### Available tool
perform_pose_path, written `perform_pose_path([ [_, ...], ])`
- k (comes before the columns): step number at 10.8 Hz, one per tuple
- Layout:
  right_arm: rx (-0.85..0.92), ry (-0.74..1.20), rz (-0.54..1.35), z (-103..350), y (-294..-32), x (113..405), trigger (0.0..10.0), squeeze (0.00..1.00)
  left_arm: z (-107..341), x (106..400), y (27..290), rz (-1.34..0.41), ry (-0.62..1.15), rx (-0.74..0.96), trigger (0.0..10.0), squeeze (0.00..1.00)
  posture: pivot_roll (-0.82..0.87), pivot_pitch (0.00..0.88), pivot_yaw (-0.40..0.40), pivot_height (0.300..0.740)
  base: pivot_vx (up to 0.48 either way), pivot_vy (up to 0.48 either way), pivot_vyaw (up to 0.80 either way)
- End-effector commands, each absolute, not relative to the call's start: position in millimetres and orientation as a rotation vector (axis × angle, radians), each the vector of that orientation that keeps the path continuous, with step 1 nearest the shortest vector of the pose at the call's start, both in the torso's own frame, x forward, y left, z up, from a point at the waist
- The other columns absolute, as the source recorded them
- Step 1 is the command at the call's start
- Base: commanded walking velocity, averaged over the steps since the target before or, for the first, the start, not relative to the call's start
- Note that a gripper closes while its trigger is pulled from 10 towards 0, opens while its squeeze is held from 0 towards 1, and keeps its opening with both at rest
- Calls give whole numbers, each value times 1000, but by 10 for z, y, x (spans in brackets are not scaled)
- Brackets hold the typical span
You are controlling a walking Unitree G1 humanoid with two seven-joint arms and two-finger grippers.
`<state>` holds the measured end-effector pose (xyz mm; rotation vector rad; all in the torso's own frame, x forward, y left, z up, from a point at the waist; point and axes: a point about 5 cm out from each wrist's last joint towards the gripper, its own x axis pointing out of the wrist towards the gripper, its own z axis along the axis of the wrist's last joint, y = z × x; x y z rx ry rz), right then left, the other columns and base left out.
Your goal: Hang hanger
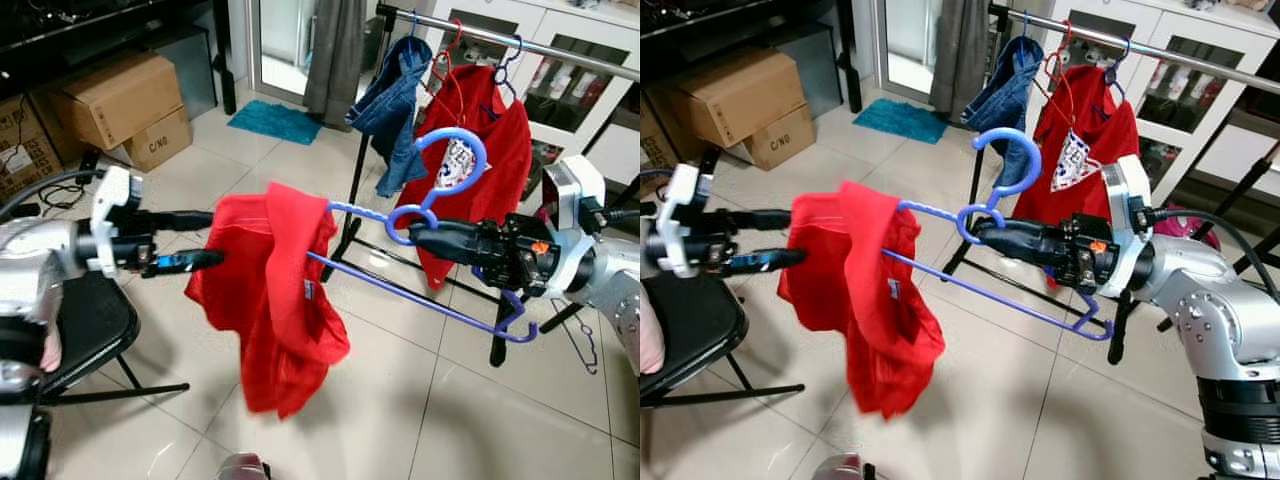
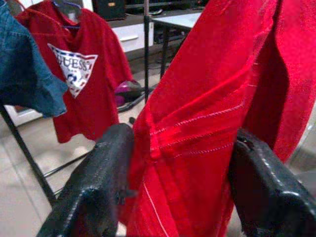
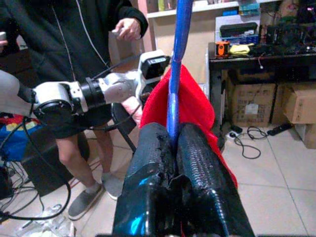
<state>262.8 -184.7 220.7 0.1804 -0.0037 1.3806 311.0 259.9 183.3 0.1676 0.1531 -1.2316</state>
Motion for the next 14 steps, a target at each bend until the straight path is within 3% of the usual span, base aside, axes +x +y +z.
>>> perform_pose_path([
  [1, 173, -48, 1390, 2298, -1853, 2613, 0, 0, 1854, 3137, 2558, -1256, 152, 184, 0, 0, 59, 0, -44, 740, 0, 0, 0],
  [11, 188, -54, 1371, 2299, -1838, 2633, 0, 0, 1872, 3181, 2684, -1228, 130, 141, 0, 0, 61, 0, -38, 740, 0, 0, 0],
  [14, 195, -65, 1362, 2313, -1862, 2636, 0, 0, 1992, 3212, 2801, -1140, 63, 155, 0, 0, 62, 0, -38, 740, 0, 0, 0],
])
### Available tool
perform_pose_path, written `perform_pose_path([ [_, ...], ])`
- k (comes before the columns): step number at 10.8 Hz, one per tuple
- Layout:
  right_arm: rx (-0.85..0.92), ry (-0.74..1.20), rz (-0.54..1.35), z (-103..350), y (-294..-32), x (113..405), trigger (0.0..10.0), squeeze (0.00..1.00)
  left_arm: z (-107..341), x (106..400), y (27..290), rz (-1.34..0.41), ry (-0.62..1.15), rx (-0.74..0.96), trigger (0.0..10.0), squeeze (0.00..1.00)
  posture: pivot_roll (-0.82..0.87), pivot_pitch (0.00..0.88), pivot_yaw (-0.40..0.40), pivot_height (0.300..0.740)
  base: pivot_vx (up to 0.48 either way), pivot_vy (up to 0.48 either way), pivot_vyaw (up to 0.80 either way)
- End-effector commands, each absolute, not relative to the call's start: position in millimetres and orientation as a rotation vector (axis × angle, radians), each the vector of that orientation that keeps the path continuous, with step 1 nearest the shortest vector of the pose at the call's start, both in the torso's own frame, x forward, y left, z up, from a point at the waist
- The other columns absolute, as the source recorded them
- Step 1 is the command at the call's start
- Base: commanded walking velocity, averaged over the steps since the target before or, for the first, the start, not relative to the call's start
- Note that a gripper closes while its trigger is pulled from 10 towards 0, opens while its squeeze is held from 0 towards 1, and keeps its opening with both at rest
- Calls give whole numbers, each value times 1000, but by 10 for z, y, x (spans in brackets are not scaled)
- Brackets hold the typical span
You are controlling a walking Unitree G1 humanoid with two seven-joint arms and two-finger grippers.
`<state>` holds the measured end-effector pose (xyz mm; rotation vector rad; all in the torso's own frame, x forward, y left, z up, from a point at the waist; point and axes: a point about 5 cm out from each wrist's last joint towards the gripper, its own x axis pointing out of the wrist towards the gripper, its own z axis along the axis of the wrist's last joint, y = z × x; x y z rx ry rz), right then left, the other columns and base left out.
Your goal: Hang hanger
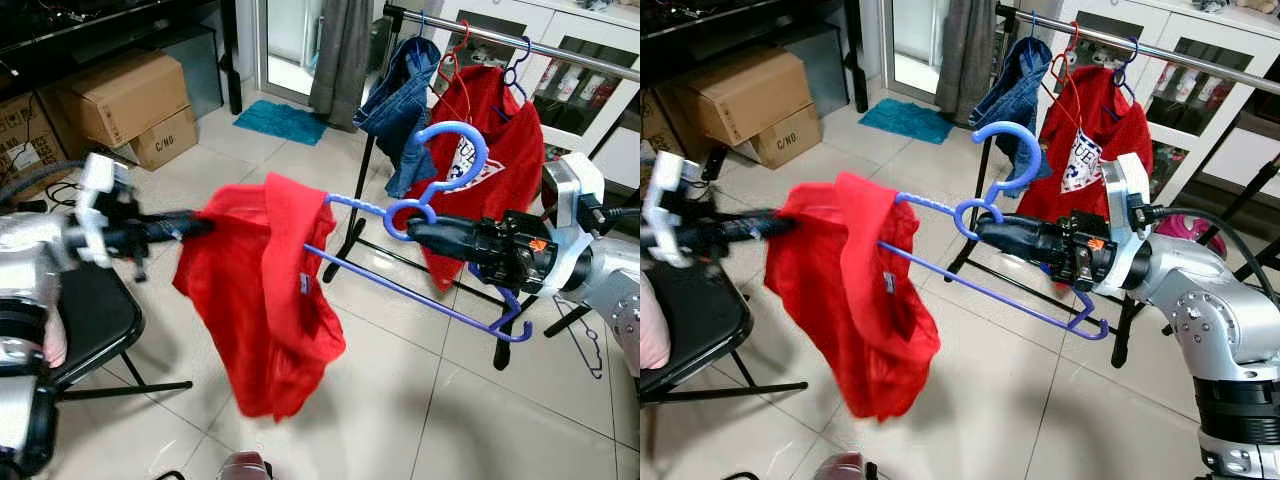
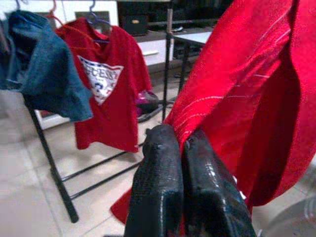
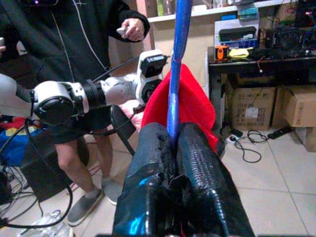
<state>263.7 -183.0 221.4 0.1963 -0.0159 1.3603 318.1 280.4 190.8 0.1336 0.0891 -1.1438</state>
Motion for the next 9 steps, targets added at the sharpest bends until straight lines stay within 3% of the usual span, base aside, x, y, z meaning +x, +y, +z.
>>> perform_pose_path([
  [1, 196, -66, 1361, 2313, -1864, 2636, 0, 0, 2004, 3207, 2829, -1128, 59, 158, 0, 0, 63, 0, -38, 740, 0, 0, 0],
  [9, 197, -68, 1359, 2318, -1882, 2646, 0, 0, 1987, 3106, 3090, -1018, 68, 174, 0, 0, 69, 0, -50, 740, 0, 0, 0],
])
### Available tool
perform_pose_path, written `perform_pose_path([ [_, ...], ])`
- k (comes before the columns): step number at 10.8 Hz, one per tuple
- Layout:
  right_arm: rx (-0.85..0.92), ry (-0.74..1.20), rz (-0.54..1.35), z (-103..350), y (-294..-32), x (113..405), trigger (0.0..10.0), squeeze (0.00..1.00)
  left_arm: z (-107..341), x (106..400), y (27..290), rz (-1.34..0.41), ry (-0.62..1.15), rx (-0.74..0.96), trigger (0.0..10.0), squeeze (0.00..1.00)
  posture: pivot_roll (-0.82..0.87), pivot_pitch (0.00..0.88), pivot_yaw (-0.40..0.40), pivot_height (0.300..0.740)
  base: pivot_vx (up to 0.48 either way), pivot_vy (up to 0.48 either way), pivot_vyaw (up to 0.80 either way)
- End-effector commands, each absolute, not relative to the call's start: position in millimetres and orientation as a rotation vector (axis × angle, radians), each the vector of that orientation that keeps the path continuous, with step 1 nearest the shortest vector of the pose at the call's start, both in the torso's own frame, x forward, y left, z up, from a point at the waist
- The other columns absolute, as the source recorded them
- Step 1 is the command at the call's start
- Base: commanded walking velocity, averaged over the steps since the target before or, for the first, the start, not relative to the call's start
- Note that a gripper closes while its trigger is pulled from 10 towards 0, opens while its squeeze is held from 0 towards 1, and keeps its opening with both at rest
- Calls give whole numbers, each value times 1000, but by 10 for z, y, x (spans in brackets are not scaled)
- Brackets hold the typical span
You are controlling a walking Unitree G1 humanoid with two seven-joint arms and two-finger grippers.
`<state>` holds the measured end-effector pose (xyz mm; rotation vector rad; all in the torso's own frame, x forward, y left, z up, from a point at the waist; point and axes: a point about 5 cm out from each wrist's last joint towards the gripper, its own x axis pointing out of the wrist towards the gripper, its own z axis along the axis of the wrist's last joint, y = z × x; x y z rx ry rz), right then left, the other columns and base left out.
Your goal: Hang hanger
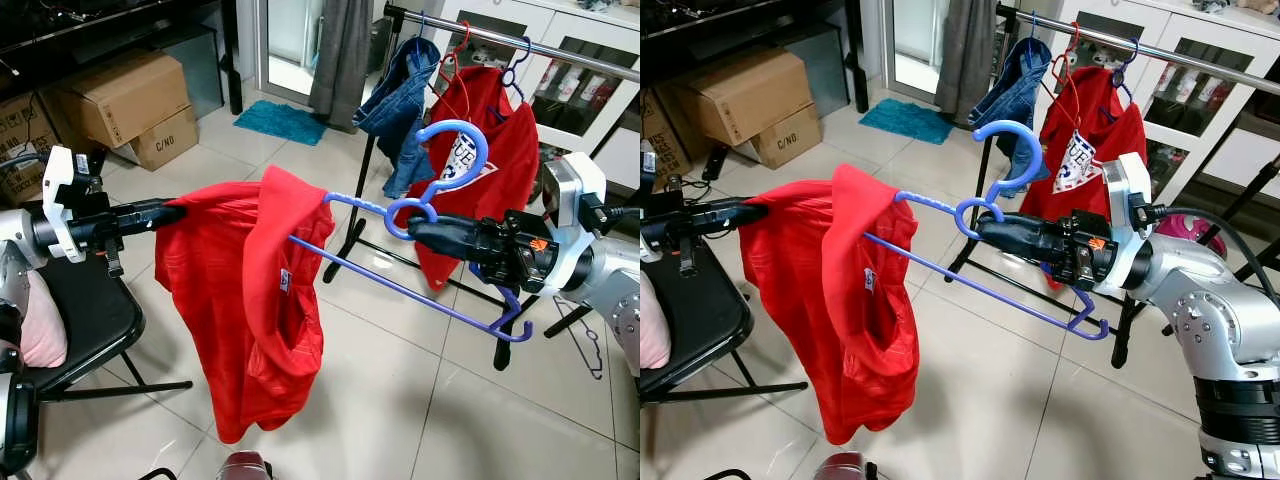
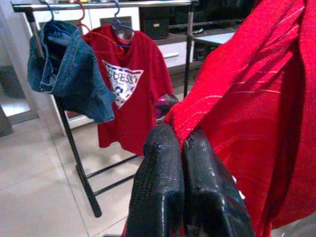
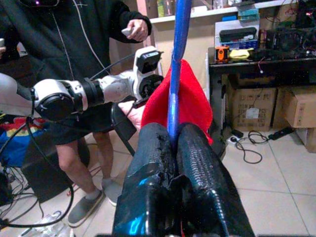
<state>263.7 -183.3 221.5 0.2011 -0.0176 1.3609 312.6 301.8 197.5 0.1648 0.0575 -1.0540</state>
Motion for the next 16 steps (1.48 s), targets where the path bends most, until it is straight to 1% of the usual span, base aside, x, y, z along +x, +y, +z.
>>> perform_pose_path([
  [1, 196, -68, 1357, 2312, -1894, 2644, 0, 0, 1988, 3095, 3116, -1006, 66, 174, 0, 0, 71, 0, -52, 740, 0, 0, 0],
  [5, 198, -71, 1359, 2311, -1873, 2645, 0, 0, 1974, 3086, 3133, -986, 60, 176, 0, 0, 72, 0, -51, 740, 0, 0, 0],
  [6, 199, -71, 1358, 2313, -1869, 2647, 0, 0, 1944, 3104, 3091, -981, 65, 196, 1294, 0, 72, 0, -50, 740, 0, 0, 0],
  [7, 199, -71, 1358, 2314, -1866, 2649, 0, 0, 1926, 3105, 3063, -1008, 77, 171, 7098, 0, 72, 0, -50, 740, 0, 0, 0],
  [8, 200, -72, 1359, 2315, -1861, 2650, 0, 0, 1923, 3117, 3037, -1011, 72, 174, 10000, 0, 71, 0, -48, 740, 0, 0, 0],
  [9, 198, -72, 1356, 2313, -1844, 2658, 0, 0, 1982, 3156, 2995, -1010, 43, 193, 10000, 1000, 69, 0, -47, 740, 0, 0, 0],
  [11, 185, -50, 1325, 2271, -1854, 2685, 0, 0, 2168, 3184, 3034, -1000, 1, 228, 10000, 1000, 70, 0, -47, 740, 0, 0, 0],
  [13, 174, -42, 1300, 2261, -1856, 2713, 0, 0, 2321, 3226, 3000, -1004, -59, 227, 10000, 1000, 72, 0, -48, 740, 0, 0, 0],
  [14, 142, -32, 1256, 2248, -1830, 2762, 0, 0, 2460, 3286, 2860, -1057, -129, 196, 10000, 1000, 73, 0, -50, 740, 0, 0, 0],
  [15, 105, -16, 1200, 2204, -1775, 2825, 0, 0, 2569, 3348, 2600, -1167, -178, 154, 10000, 1000, 72, 0, -52, 740, 0, 0, 0],
  [16, 98, -14, 1193, 2192, -1763, 2834, 0, 0, 2585, 3359, 2531, -1198, -182, 148, 10000, 1000, 72, 0, -52, 740, 0, 0, 0],
])
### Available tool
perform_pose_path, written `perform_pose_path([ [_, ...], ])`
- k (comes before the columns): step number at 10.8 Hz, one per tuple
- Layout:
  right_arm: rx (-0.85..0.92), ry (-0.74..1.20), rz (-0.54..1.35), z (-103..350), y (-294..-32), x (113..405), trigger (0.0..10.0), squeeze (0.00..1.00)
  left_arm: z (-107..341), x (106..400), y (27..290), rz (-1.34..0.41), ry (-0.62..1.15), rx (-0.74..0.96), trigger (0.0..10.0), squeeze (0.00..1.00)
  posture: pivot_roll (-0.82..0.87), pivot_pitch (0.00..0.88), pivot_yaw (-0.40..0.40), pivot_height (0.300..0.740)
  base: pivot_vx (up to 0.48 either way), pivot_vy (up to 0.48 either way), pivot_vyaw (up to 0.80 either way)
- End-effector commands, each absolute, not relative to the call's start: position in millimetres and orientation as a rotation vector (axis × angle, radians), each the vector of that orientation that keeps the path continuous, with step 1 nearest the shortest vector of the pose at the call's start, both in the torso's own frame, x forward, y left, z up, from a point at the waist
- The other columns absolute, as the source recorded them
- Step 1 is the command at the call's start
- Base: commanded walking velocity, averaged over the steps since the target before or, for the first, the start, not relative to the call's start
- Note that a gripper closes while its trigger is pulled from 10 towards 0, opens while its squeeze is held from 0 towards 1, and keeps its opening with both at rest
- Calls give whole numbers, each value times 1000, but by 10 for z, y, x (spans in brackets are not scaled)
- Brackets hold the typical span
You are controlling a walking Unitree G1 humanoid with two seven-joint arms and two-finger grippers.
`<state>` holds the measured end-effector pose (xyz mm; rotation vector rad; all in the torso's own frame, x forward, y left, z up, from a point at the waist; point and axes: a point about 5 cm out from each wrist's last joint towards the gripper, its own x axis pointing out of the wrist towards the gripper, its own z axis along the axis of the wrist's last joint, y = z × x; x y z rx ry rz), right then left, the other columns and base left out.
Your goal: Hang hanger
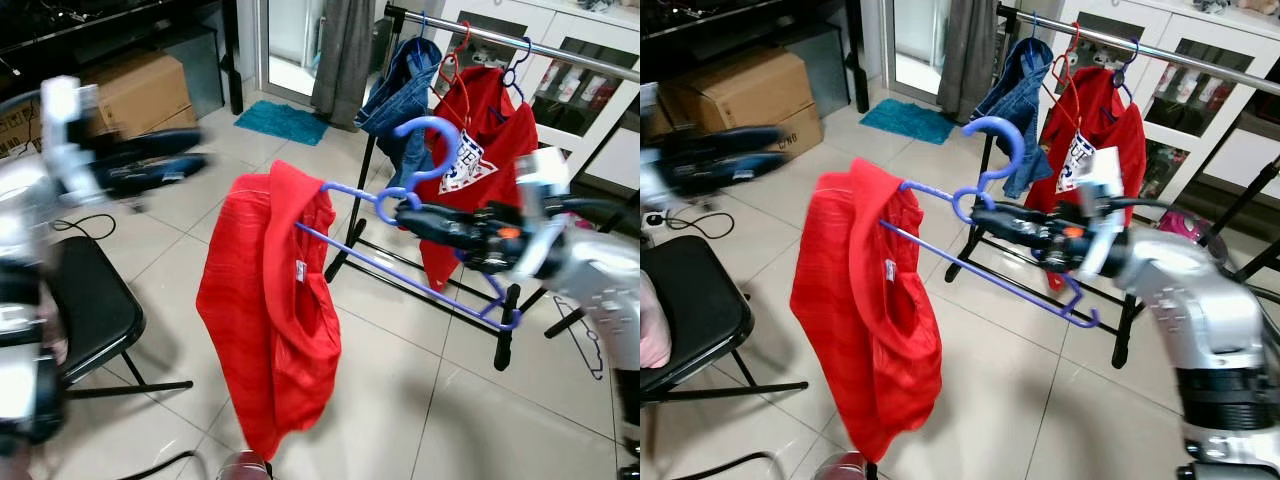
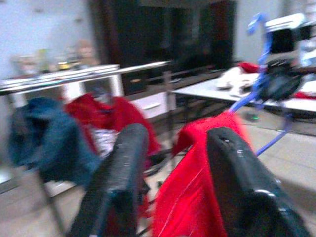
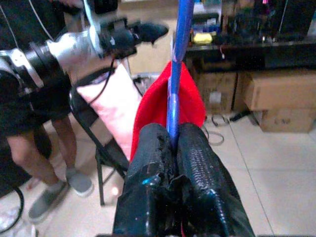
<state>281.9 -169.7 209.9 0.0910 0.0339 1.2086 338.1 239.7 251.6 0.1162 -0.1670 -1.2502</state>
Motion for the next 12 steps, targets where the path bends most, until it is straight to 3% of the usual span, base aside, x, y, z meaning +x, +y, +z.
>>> perform_pose_path([
  [1, 44, 9, 1204, 2140, -1684, 2818, 0, 0, 2638, 3399, 2246, -1330, -181, 150, 10000, 1000, 71, 0, -48, 740, 0, 0, 0],
  [3, -29, 22, 1182, 2109, -1590, 2824, 0, 0, 2733, 3472, 2007, -1415, -179, 199, 10000, 1000, 67, 0, -36, 740, 0, 0, 0],
  [4, -42, 19, 1175, 2103, -1546, 2822, 0, 0, 2789, 3497, 1896, -1462, -177, 210, 10000, 0, 67, 0, -30, 740, 0, 0, 0],
  [7, -4, -6, 1222, 2107, -1412, 2724, 0, 0, 2513, 3518, 1626, -1582, 36, 243, 10000, 0, 55, 0, 3, 740, 0, 0, 0],
  [11, 23, -29, 1310, 2169, -1392, 2577, 0, 0, 2225, 3535, 1731, -1553, 197, 353, 10000, 0, 55, 0, 4, 740, 0, 0, 0],
  [12, 18, -24, 1304, 2170, -1423, 2578, 0, 0, 2194, 3504, 1763, -1561, 237, 354, 3412, 0, 58, 0, 2, 740, 0, 0, 0],
])
